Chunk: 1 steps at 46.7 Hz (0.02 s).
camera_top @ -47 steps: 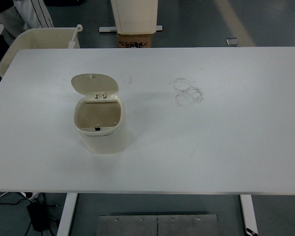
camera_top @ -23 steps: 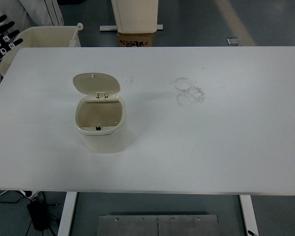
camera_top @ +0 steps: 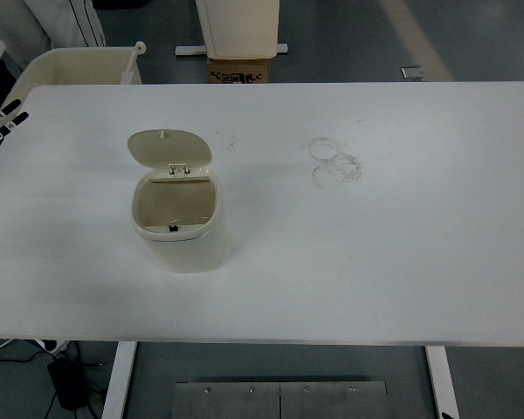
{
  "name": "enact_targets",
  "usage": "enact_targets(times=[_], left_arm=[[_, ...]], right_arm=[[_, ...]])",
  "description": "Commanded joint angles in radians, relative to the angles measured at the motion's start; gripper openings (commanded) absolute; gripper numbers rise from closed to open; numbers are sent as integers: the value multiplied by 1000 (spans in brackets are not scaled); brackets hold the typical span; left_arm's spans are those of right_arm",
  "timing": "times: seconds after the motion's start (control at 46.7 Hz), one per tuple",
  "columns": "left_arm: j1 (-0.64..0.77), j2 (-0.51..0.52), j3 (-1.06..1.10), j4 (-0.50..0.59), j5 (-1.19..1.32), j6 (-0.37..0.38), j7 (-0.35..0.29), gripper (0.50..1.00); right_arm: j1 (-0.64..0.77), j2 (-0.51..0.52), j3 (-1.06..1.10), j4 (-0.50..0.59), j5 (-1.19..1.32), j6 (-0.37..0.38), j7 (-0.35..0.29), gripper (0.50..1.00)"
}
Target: Open trash can
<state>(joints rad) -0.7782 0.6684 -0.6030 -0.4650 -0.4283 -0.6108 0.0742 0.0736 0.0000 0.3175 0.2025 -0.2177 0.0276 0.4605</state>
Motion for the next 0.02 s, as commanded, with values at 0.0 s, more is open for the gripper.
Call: enact_targets(times=[0.0], left_arm=[[4,-16,0,20,2,0,1,1000]], right_arm=[[0,0,0,0,0,0,1,991]])
